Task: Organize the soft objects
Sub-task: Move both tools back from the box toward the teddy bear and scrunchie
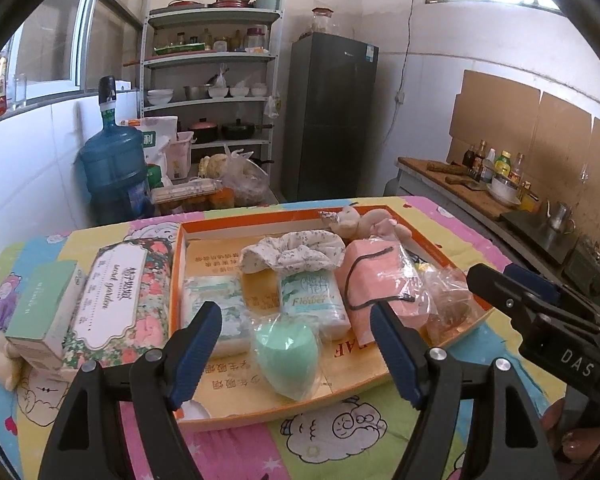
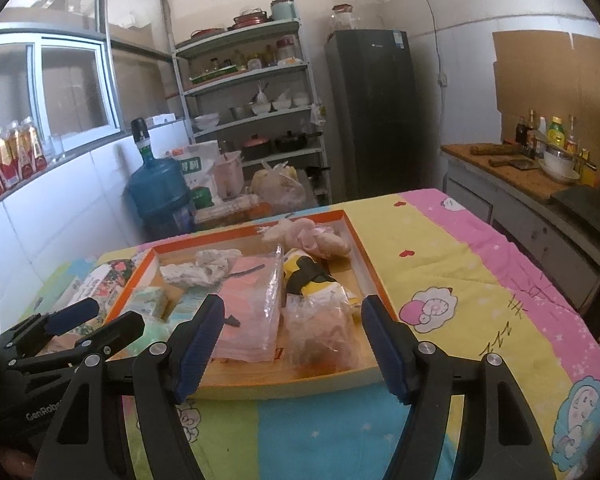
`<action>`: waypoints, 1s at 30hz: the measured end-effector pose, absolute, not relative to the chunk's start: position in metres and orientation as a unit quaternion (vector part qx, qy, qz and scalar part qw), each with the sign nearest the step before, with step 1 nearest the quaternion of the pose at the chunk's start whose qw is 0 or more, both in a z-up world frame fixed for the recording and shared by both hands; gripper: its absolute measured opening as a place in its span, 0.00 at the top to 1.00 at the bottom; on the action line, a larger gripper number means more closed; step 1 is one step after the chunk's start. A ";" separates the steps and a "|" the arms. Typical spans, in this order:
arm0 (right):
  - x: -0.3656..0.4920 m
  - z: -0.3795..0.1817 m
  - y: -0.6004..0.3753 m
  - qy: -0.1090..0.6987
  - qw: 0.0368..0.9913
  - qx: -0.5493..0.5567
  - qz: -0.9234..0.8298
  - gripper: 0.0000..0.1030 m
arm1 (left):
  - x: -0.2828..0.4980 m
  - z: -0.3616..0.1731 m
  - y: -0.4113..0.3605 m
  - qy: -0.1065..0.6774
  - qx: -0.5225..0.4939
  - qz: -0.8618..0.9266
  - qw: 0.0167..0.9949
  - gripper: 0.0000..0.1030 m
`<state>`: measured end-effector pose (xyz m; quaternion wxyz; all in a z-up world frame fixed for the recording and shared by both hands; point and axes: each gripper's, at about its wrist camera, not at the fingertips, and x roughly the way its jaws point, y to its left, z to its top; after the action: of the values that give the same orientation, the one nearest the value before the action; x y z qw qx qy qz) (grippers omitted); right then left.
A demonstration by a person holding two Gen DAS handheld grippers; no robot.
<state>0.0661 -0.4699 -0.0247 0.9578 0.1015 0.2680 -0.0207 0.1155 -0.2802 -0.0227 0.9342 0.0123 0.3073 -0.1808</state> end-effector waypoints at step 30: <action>0.009 0.018 -0.402 0.222 0.972 0.075 0.006 0.29 | 0.046 0.021 -0.206 0.240 0.001 -0.150 0.959 0.26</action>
<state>0.0089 -0.4016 0.0184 0.9722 0.0748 0.2220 0.0058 0.0460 -0.2057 0.0206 0.9590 0.0010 0.2403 -0.1499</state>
